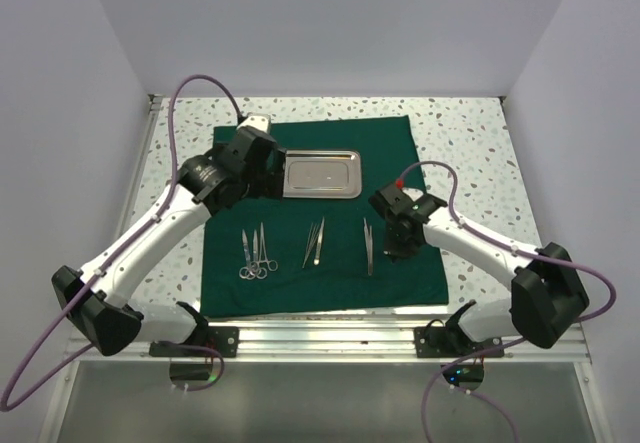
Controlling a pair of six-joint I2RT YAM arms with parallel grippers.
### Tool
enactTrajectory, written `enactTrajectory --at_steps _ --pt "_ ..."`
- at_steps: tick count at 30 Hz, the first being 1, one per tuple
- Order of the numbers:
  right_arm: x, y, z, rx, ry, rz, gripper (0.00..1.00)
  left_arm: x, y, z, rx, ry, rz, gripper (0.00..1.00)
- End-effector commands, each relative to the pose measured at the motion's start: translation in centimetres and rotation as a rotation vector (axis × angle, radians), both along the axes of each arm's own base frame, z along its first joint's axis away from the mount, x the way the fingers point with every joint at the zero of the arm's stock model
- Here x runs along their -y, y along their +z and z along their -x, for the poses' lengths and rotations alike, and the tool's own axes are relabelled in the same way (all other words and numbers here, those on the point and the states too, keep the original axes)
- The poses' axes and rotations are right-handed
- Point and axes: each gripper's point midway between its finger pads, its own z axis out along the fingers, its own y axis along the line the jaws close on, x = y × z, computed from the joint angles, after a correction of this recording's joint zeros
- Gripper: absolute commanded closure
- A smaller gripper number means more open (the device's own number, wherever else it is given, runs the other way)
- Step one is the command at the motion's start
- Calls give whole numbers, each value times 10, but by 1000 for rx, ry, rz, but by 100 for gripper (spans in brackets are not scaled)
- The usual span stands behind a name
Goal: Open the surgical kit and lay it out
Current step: Place the medical item in the surgical kit.
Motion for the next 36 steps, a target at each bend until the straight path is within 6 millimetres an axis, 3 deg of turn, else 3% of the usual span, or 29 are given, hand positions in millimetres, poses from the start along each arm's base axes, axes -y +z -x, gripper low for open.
enactTrajectory --at_steps 1,6,19,20,21,22,23,25,30,32,34,36 --pt "-21 6 -9 82 -27 -119 100 9 26 -27 72 -34 47 1" --pt "-33 4 -10 76 -6 -156 100 11 20 -31 51 -25 59 1" --pt "-60 -17 -13 -24 101 -150 98 -15 12 -28 32 67 75 3" --pt "-61 -16 -13 -30 106 -154 88 -16 11 -27 29 70 75 3" --pt "-60 -16 -11 -40 115 -147 55 -18 11 -26 30 77 79 3" --pt "-60 -15 -11 -43 120 -141 42 -19 9 -25 26 82 79 3" --pt "-61 -10 -14 -31 121 -138 32 -20 8 -25 27 86 79 3" --pt "-56 0 -14 -27 134 -122 23 -23 7 -24 27 97 78 3" --pt "-54 54 -25 87 204 -127 16 -30 5 -26 29 117 72 3" --pt "-53 88 -29 184 228 -170 16 -32 4 -27 28 120 68 3" --pt "-43 118 -29 287 232 -186 12 -34 3 -27 29 125 67 3" --pt "-35 133 -29 357 214 -193 6 -37 6 -27 43 132 65 3"
